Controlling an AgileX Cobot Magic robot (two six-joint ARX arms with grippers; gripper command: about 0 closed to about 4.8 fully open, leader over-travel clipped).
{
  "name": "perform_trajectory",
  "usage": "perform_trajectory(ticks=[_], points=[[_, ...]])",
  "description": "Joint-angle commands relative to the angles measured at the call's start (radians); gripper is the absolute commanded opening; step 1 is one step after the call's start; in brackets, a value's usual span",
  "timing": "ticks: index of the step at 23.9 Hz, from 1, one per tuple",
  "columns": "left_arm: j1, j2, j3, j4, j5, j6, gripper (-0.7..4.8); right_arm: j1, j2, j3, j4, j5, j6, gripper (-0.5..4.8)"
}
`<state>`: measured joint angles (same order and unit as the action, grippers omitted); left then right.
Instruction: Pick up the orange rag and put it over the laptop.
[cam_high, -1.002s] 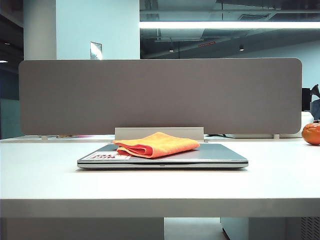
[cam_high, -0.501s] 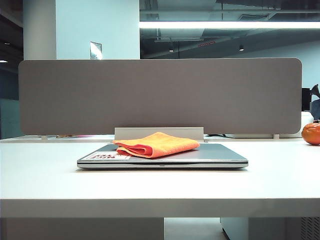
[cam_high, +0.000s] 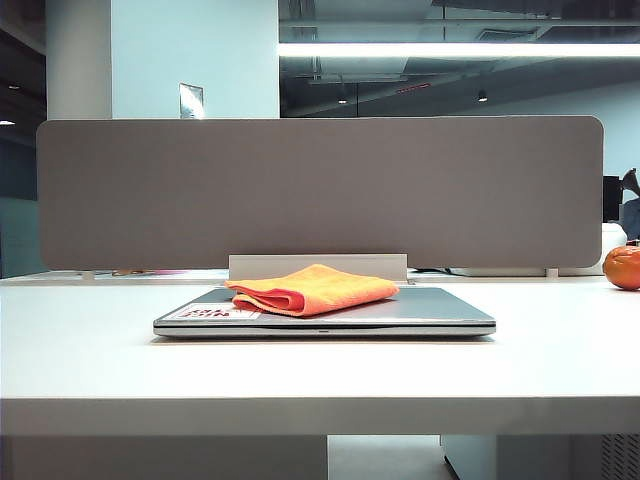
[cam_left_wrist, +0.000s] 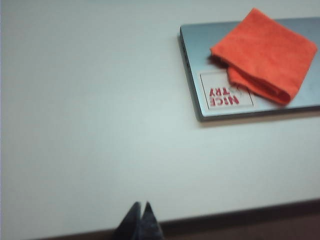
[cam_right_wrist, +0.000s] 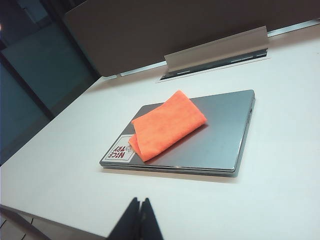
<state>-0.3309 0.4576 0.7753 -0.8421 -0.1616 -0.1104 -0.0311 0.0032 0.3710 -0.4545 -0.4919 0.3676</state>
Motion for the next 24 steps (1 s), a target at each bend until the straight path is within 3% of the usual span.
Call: perform_trajectory(ticks=[1, 6, 9, 15, 19, 24], points=[[-0.001, 0.000, -0.031, 0.106, -0.067, 0.005, -0.06, 0.000, -0.001, 0.004, 0.016, 0.001, -0.002, -0.05], [0.017, -0.017, -0.198, 0.349, -0.075, -0.003, -0.06, 0.000, -0.001, 0.004, 0.016, 0.001, -0.002, -0.05], [0.126, -0.052, -0.335, 0.490, 0.074, -0.024, -0.06, 0.000, -0.001, 0.004, 0.016, 0.000, -0.002, -0.05], [0.389, -0.170, -0.541, 0.571, 0.128, -0.088, -0.06, 0.000, -0.001, 0.004, 0.016, 0.000, -0.002, -0.05], [0.413, -0.267, -0.687, 0.742, 0.129, -0.088, -0.06, 0.000, -0.001, 0.004, 0.016, 0.000, -0.002, -0.05], [0.412, -0.337, -0.743, 0.755, 0.141, -0.090, -0.06, 0.000, -0.001, 0.004, 0.016, 0.000, -0.002, -0.05]])
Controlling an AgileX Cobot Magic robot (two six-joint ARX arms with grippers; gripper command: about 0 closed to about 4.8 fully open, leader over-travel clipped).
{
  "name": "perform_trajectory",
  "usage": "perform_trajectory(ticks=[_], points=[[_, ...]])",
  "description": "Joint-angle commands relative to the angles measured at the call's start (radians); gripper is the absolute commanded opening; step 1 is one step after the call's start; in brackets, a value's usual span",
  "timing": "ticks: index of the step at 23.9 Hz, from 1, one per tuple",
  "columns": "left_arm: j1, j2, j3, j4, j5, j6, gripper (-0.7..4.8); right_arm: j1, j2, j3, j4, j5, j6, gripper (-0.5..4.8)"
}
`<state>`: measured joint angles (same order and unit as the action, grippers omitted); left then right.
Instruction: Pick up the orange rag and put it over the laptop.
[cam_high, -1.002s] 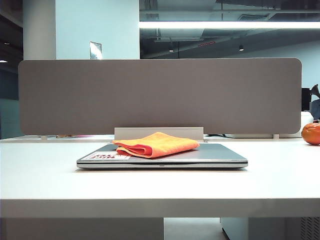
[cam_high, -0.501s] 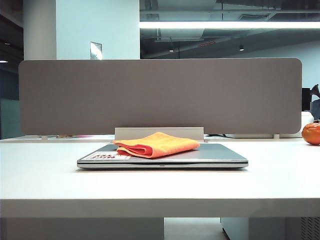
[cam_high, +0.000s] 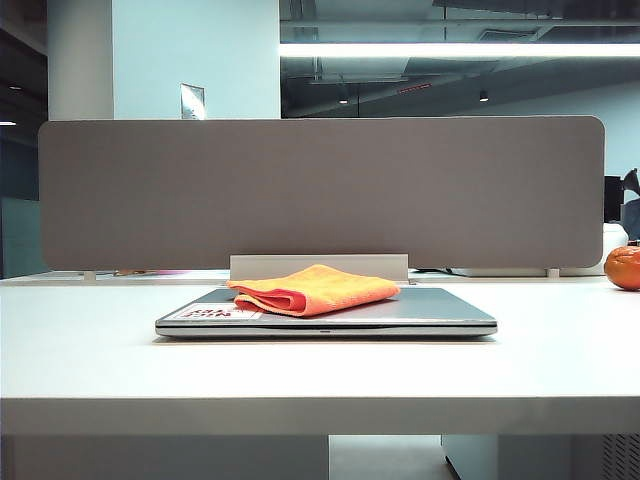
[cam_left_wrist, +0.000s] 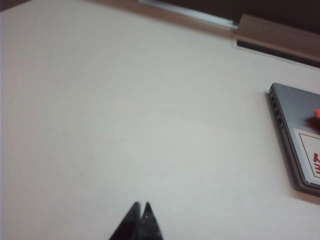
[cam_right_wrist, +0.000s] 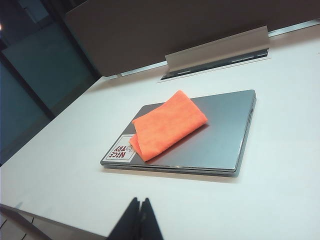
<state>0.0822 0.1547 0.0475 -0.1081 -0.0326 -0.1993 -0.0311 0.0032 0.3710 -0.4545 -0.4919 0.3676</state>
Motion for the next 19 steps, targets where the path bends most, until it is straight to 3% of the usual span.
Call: perform_trajectory(ticks=[1, 8, 12, 19], points=[[-0.001, -0.045, -0.021, 0.023, 0.013, -0.006, -0.06, 0.000, -0.001, 0.004, 0.016, 0.000, -0.002, -0.05], [-0.078, -0.133, -0.040, -0.014, 0.009, 0.009, -0.06, 0.000, -0.001, 0.004, 0.016, 0.000, -0.002, -0.05], [-0.089, -0.151, -0.040, -0.094, 0.012, 0.008, -0.06, 0.000, -0.001, 0.004, 0.016, 0.000, -0.002, -0.05], [-0.089, -0.151, -0.040, -0.079, 0.014, 0.024, -0.06, 0.000, -0.002, 0.004, 0.016, 0.000, -0.002, -0.05]])
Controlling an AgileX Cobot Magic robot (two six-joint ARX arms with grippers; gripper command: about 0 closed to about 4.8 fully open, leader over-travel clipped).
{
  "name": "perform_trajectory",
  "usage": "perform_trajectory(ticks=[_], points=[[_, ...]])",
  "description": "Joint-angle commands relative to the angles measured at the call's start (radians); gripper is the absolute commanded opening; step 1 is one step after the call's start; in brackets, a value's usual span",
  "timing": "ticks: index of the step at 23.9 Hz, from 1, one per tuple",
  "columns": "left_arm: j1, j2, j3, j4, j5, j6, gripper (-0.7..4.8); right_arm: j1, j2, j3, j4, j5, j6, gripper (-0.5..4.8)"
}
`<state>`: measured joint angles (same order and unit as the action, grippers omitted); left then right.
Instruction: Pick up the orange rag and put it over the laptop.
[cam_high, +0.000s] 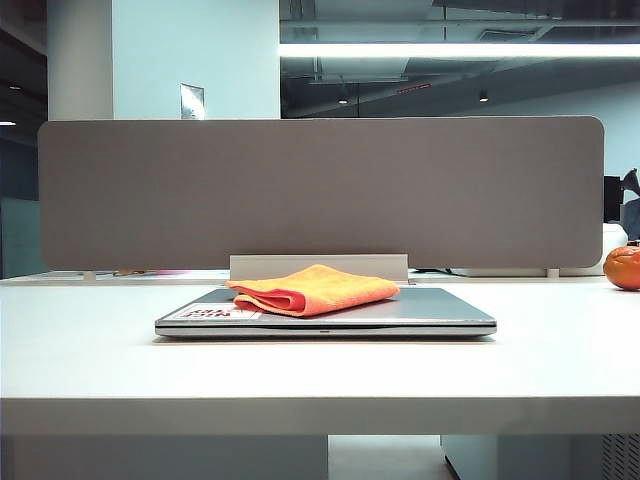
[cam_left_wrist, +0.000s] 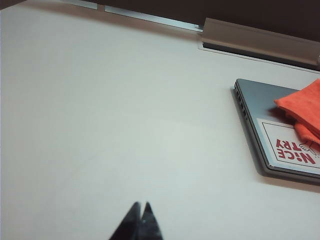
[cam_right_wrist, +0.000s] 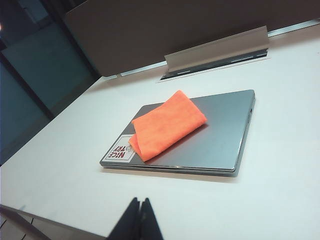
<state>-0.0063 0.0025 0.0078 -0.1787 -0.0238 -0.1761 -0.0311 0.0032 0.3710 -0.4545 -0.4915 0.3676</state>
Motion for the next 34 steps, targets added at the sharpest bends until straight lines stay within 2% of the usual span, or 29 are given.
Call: perform_trajectory(ticks=[1, 12, 13, 15, 22, 24, 27, 29, 34], points=[[0.000, 0.001, 0.000, -0.008, 0.005, 0.001, -0.06, 0.000, -0.002, 0.004, 0.016, 0.000, -0.002, -0.05], [0.000, 0.001, 0.000, -0.008, 0.005, 0.001, -0.06, 0.000, -0.002, 0.004, 0.015, 0.000, -0.002, -0.05], [0.000, 0.001, 0.000, -0.008, 0.005, 0.001, -0.06, 0.000, -0.002, 0.004, 0.018, 0.007, -0.040, -0.05], [0.000, 0.001, 0.000, -0.008, 0.005, 0.001, -0.06, 0.000, -0.002, -0.016, 0.058, 0.082, -0.082, -0.05], [0.000, 0.001, 0.000, -0.008, 0.005, 0.001, -0.06, 0.000, -0.002, -0.212, 0.357, 0.183, -0.027, -0.05], [0.000, 0.001, 0.000, -0.008, 0.005, 0.001, -0.06, 0.000, -0.002, -0.293, 0.454, 0.285, 0.011, -0.05], [0.000, 0.001, 0.000, -0.008, 0.005, 0.001, -0.06, 0.021, -0.002, -0.333, 0.463, 0.406, -0.011, -0.05], [0.000, 0.001, 0.000, -0.008, 0.005, 0.001, -0.06, 0.106, -0.002, -0.334, 0.459, 0.512, -0.117, -0.05], [0.000, 0.001, 0.000, -0.008, 0.005, 0.001, -0.06, 0.207, -0.002, -0.349, 0.452, 0.607, -0.204, -0.05]])
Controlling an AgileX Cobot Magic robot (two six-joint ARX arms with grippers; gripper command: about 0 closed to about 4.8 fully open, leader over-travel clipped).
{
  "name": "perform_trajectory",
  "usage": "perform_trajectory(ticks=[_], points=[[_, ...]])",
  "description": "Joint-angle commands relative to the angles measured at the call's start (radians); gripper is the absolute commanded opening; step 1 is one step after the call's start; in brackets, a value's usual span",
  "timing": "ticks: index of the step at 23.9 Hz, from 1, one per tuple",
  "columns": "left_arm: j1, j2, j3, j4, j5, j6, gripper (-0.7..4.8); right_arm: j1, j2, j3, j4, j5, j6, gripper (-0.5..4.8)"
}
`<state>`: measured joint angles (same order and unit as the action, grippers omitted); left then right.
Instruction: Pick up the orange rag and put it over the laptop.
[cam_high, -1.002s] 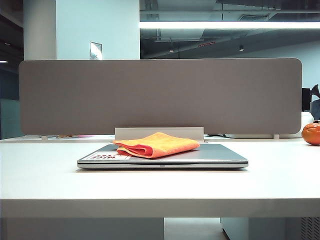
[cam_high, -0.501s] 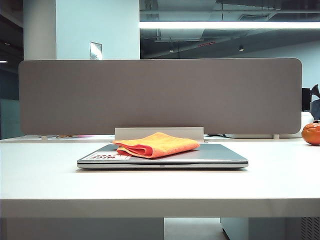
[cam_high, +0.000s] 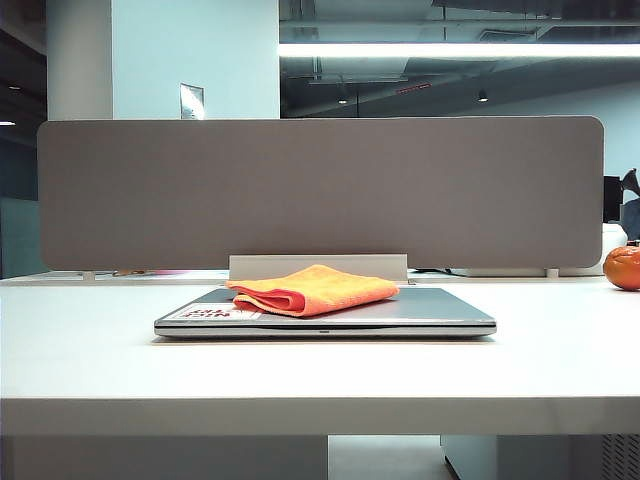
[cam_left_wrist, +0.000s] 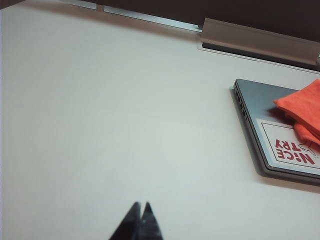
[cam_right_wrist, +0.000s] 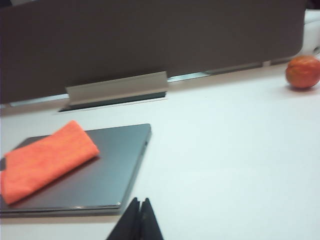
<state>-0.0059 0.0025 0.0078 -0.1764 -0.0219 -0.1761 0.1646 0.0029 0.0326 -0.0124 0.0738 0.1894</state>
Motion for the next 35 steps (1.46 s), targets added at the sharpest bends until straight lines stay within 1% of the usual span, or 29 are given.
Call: perform_trajectory(ticks=[1, 10, 13, 15, 35], points=[[0.000, 0.001, 0.000, -0.010, 0.003, 0.001, -0.06, 0.010, -0.002, -0.018, 0.010, 0.040, -0.026, -0.05], [0.000, 0.002, 0.000, -0.010, 0.003, 0.001, -0.06, -0.006, -0.003, -0.032, -0.098, 0.036, -0.040, -0.05], [0.000, 0.002, 0.000, -0.010, 0.003, 0.001, -0.06, -0.065, -0.003, -0.032, -0.146, -0.008, -0.033, -0.05], [0.000, 0.002, 0.000, -0.010, 0.003, 0.001, -0.06, -0.091, -0.003, -0.032, -0.170, -0.008, -0.034, -0.05], [0.000, 0.002, 0.000, -0.010, 0.003, 0.001, -0.06, -0.097, -0.003, -0.032, -0.167, -0.013, -0.034, -0.05]])
